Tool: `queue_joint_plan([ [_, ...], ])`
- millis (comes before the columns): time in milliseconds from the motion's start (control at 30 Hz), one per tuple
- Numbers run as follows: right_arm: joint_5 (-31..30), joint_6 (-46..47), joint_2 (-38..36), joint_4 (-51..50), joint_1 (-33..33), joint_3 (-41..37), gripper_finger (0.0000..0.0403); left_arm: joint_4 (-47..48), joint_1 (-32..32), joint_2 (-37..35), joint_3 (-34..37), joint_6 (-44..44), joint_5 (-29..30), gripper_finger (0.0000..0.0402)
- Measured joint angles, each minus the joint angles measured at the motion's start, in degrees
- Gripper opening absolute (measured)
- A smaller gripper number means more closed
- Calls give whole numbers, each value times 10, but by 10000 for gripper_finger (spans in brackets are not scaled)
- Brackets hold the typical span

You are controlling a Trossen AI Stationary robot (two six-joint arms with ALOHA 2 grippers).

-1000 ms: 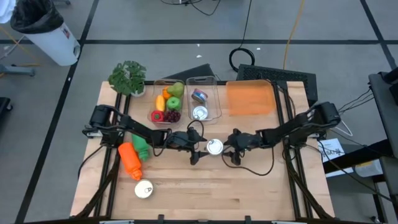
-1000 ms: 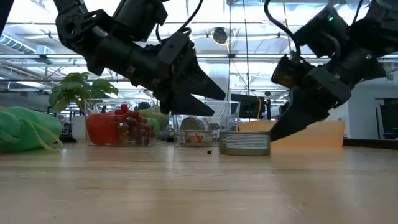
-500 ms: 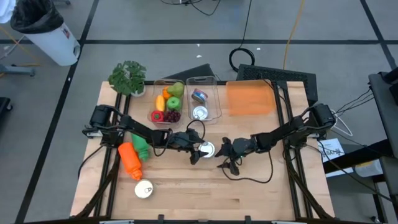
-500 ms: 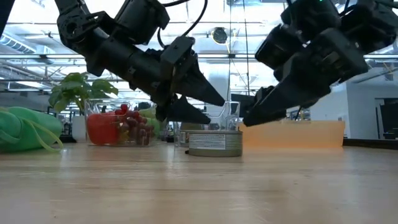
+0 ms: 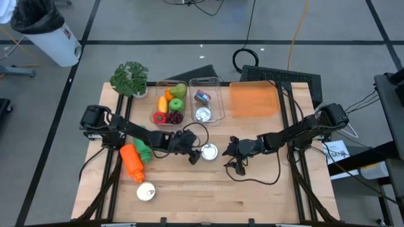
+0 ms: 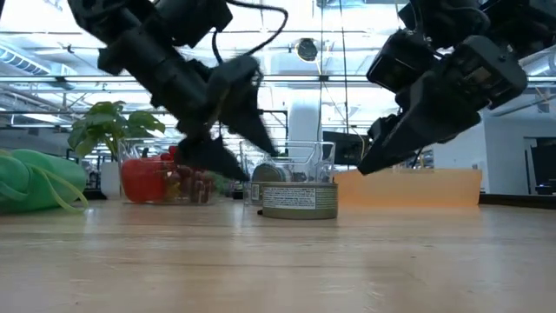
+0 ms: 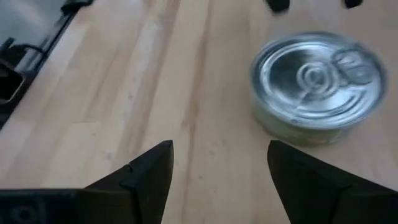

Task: Pick & Place Food Item
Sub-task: Put the green tuna can into the right transparent bin

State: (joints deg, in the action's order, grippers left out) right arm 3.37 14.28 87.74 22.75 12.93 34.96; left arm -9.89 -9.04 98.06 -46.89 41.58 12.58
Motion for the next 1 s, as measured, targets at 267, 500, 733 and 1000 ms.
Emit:
queue_joint_plan([
  [267, -21, -1, -3, -15, -1, 0, 247, 103, -6, 31, -40, 34, 45, 360],
  [500, -20, 0, -3, -20, -1, 0, 247, 145, 1, 29, -42, 114, 85, 360],
  [733, -20, 0, -3, -21, -1, 0, 247, 165, -4, 29, -42, 134, 85, 360],
  [1000, -20, 2, -3, -21, -1, 0, 247, 241, -9, 30, -40, 184, 84, 360],
])
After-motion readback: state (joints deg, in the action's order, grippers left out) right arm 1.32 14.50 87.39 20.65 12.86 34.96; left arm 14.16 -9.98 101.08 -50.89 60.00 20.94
